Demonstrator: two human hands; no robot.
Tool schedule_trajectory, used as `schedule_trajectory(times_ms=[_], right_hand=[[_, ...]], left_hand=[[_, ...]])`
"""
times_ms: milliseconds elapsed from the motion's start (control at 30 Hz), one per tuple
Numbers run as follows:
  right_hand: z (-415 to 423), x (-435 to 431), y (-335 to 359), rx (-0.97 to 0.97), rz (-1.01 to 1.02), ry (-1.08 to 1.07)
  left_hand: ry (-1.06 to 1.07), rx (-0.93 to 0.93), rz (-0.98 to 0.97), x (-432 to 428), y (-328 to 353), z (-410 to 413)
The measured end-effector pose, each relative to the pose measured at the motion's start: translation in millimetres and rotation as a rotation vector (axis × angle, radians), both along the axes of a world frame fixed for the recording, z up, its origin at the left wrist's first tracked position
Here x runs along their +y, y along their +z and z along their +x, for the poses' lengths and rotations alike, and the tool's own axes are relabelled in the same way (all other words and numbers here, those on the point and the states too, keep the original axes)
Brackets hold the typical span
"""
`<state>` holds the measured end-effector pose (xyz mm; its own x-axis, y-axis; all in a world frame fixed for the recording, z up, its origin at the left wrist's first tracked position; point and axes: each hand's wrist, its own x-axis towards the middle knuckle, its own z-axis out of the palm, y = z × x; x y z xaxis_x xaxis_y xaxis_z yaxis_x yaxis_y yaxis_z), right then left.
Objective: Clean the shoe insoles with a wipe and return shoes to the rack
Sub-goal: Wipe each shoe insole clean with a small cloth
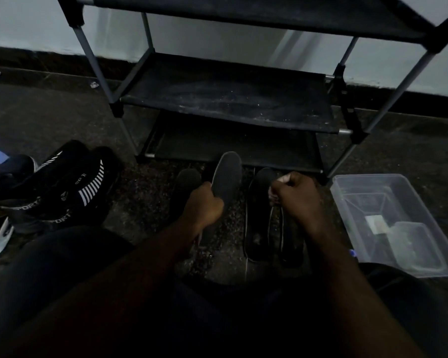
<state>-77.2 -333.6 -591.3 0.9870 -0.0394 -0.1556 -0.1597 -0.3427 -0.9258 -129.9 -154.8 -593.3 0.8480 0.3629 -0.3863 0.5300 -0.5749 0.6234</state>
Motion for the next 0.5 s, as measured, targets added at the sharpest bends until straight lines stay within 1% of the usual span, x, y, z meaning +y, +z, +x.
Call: schedule_trajectory(times_ms=[100,200,267,300,367,433,467,500], right_hand=[[8,-2,-21,0.025,-0.195,0.075],[10,-2,-38,0.067,-0.27,0.098],[11,-2,-48,0.121,-0.31,0.089],[13,-4,-51,0.186,-0.297,0.053],[11,-9,-52,0.316,-0.151,0.006],[12,-16,-53,0.355,-0.018,-0.078],[14,-19,-55,0.367,0.003,-0.116],[12,-20,-56,0.376,-0.025,-0.128]], left_hand=[[0.071,0.021,-0.088,2,-11,2],[0.066,0.05,-0.128,3,-18,2],[0.059,0.072,-0.097,7,-24,1],[0.049,0.083,-0.054,9,-26,1],[0.024,0.1,0.043,11,-28,0],[-0.01,0.102,0.092,11,-29,-2],[-0.036,0.104,0.111,10,-29,-2],[-0.062,0.107,0.135,9,-30,-2]])
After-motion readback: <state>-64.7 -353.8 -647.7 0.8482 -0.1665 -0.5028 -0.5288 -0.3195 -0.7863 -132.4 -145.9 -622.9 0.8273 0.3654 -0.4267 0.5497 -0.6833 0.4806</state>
